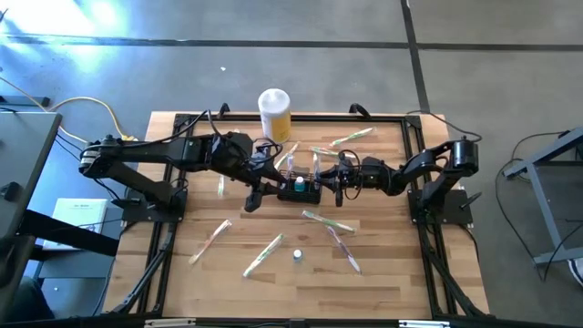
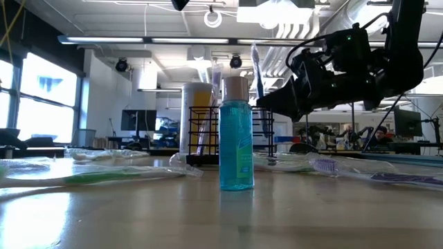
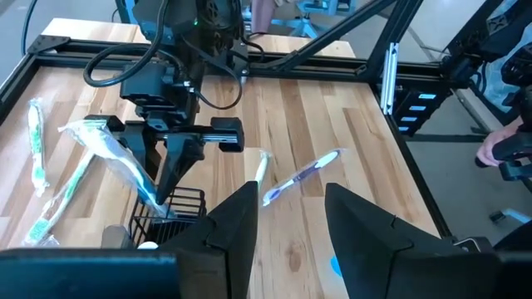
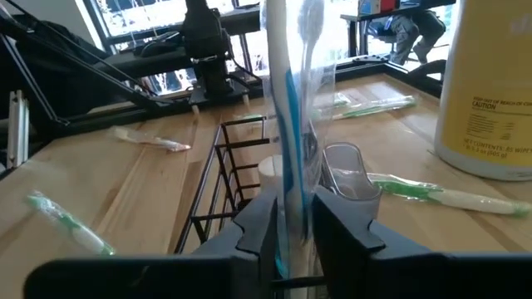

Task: Pick & Place toothbrushing station
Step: Put the blue toothbrush into the right section wire organizer

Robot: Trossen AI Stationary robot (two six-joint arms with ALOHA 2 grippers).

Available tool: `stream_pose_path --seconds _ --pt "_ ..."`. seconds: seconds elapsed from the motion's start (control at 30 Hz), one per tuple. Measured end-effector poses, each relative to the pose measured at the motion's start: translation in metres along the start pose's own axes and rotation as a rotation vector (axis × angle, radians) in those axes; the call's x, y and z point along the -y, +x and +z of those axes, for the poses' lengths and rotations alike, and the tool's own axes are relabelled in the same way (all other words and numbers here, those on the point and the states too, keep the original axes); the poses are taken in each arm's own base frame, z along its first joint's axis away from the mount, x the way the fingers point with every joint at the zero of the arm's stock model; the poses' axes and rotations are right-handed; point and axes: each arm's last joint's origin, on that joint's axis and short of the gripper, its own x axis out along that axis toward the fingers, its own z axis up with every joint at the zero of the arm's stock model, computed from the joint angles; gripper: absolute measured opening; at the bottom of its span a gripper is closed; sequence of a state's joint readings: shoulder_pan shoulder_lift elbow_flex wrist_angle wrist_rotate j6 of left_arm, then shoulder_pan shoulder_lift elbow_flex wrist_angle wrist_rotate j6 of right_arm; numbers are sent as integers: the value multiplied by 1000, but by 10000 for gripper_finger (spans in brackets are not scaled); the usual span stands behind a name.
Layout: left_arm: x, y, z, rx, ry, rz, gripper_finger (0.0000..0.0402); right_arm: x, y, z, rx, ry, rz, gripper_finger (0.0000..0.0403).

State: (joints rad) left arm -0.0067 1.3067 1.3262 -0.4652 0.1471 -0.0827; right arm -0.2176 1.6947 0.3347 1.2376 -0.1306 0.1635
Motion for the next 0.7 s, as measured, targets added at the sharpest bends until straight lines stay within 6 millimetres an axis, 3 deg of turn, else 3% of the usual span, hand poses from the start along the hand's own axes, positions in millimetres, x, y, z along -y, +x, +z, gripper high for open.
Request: stream_pose_path --seconds 0.4,0.7 --pt "0 0 0 0 0 0 138 0 0 0 0 27 2 124" --pt "0 0 0 0 0 0 138 0 0 0 1 25 0 135"
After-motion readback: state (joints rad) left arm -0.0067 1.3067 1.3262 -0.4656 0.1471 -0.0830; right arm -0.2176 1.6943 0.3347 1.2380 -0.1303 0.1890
